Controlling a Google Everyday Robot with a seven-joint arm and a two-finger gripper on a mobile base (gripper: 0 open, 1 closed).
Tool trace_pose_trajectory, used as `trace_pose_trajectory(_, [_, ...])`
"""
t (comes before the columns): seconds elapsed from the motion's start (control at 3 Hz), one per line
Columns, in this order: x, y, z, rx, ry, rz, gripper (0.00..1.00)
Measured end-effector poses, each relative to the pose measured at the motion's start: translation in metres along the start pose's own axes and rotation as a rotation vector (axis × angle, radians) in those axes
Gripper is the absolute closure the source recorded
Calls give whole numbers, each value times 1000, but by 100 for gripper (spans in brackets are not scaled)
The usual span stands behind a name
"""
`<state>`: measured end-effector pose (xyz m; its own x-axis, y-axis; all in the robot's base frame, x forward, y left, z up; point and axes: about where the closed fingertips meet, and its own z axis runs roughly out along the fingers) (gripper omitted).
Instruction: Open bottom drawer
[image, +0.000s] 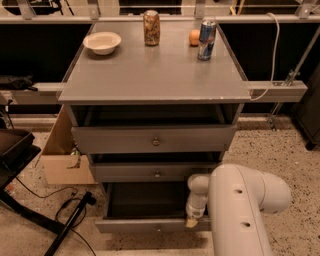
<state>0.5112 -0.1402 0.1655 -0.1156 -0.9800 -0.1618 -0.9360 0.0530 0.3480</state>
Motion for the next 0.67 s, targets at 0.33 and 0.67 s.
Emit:
trace_pose_trajectory(0.33, [0,4,2,-7,-6,6,100])
trace_pose_trajectory(0.67, [-4,3,-1,-1,-23,20,100])
